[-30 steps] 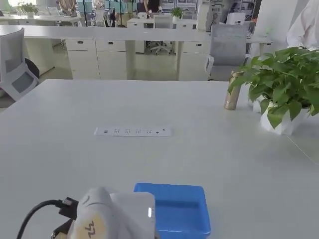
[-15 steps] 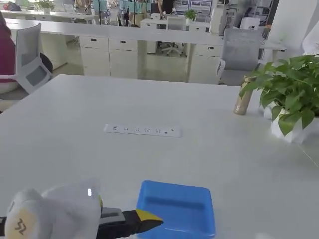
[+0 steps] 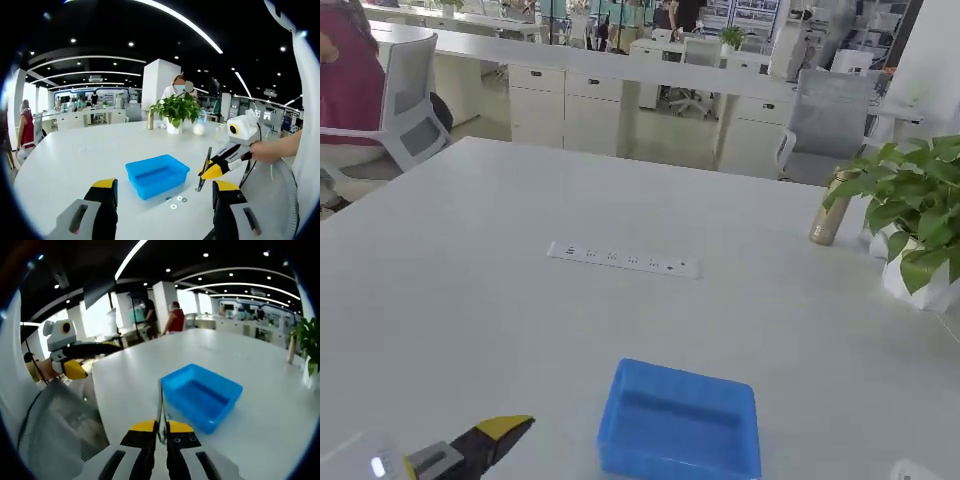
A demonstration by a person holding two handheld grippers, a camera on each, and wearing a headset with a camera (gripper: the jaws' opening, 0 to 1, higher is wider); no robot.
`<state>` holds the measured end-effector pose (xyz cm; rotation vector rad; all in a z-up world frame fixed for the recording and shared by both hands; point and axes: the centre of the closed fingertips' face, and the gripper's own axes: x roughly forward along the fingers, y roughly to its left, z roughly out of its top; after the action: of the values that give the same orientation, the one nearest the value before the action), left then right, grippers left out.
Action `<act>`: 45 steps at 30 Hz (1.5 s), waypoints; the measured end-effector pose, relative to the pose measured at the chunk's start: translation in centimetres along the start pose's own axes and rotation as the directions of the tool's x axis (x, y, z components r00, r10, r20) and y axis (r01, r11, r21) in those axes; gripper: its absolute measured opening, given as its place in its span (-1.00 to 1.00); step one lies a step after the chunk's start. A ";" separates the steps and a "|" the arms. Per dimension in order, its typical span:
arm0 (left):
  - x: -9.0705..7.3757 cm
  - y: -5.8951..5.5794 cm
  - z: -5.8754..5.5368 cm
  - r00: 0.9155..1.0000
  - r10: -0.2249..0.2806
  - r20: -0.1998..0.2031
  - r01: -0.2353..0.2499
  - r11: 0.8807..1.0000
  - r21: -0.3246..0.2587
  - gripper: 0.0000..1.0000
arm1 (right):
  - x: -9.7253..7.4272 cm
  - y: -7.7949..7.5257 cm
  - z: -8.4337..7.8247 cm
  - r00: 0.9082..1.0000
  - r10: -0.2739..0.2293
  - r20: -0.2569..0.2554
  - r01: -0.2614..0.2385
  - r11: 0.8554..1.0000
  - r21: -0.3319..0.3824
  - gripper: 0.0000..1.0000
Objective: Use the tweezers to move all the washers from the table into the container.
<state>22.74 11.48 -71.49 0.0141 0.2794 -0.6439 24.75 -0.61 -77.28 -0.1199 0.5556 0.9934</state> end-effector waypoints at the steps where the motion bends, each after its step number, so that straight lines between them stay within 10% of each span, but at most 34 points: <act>1: -0.1 0.1 -0.1 1.000 0.014 0.006 -0.014 1.000 -0.007 0.72 | -0.1 -0.1 0.4 1.000 -0.004 0.008 0.004 1.000 0.001 -0.94; 8: -0.1 0.5 -0.7 0.996 0.091 0.013 -0.090 0.995 -0.030 0.97 | -0.5 -1.3 1.5 0.999 -0.034 0.026 0.033 0.999 0.021 -0.94; 18: 0.3 -0.1 0.1 0.994 0.060 0.096 -0.053 0.996 -0.066 0.97 | -1.1 -4.2 4.9 0.991 -0.091 0.095 0.090 0.996 0.020 -0.93; 23: 0.2 -1.1 1.3 0.987 0.034 0.158 -0.035 0.999 0.006 0.98 | -0.1 -6.8 6.9 0.978 -0.124 0.166 0.112 0.990 0.080 -0.93; 33: -0.5 1.2 1.6 0.971 0.104 0.217 -0.062 0.979 -0.193 0.96 | 4.7 -11.0 3.4 0.981 -0.182 0.060 0.173 0.976 0.135 -0.93; 45: -0.8 2.3 1.1 0.965 0.157 0.209 -0.110 0.969 -0.219 0.88 | 6.2 -11.8 2.2 0.981 -0.192 0.028 0.188 0.976 0.114 -0.93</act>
<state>23.81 13.68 -70.36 -0.2364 0.1236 -0.4738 37.86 -1.64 -80.29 -0.0535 0.5512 0.7756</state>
